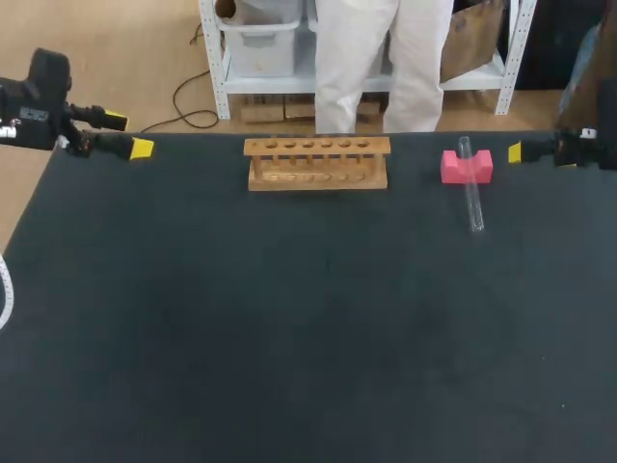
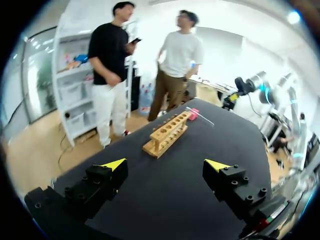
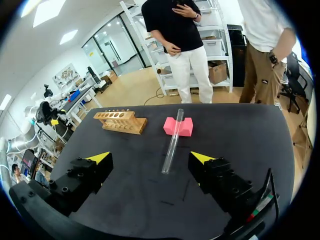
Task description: Grasp the test tube, adjust it, and insert it.
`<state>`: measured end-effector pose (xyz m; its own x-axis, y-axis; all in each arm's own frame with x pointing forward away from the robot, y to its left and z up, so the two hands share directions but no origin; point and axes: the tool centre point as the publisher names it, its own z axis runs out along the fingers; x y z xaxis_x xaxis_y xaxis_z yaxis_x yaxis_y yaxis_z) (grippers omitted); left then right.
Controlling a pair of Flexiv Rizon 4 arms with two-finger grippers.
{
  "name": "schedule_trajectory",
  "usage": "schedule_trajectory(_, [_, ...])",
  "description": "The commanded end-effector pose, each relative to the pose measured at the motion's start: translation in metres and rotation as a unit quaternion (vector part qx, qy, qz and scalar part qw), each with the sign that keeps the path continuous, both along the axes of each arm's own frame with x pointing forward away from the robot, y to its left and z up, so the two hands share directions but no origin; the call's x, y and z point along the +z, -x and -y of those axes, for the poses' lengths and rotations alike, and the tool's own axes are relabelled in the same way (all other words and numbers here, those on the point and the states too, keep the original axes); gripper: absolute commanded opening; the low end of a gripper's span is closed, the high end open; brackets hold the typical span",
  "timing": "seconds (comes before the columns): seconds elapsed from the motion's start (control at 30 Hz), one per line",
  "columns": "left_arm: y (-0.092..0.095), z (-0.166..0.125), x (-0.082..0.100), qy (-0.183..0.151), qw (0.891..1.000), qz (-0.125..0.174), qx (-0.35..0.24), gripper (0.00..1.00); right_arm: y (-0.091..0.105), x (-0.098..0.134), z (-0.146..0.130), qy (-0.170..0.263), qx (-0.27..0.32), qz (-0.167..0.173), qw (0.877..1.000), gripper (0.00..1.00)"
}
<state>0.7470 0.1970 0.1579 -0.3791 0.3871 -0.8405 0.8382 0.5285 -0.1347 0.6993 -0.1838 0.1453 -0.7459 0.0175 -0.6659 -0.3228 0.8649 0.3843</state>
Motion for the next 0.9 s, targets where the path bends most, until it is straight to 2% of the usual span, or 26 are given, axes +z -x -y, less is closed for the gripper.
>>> schedule_trajectory(0.03, [-0.02, 0.003, -0.013, 0.07, 0.983, 0.033, -0.169, 1.0, 0.002, 0.001, -0.001, 0.004, -0.003, 0.0, 1.0, 1.0])
schedule_trajectory(0.33, [-0.049, 0.022, -0.033, 0.071, 0.976, 0.031, -0.205, 1.0, 0.002, 0.001, -0.001, 0.004, -0.003, 0.0, 1.0, 1.0])
schedule_trajectory(0.43, [-0.056, 0.03, -0.039, 0.065, 0.977, 0.022, -0.199, 1.0, 0.002, 0.001, -0.001, 0.004, -0.003, 0.0, 1.0, 1.0])
schedule_trajectory(0.67, [-0.064, 0.042, -0.055, 0.053, 0.977, 0.025, -0.205, 1.0, 0.002, 0.001, -0.001, 0.004, -0.003, 0.0, 1.0, 1.0])
schedule_trajectory(0.9, [-0.072, 0.047, -0.062, 0.061, 0.976, 0.022, -0.206, 1.0, 0.002, 0.001, -0.001, 0.004, -0.003, 0.0, 1.0, 1.0])
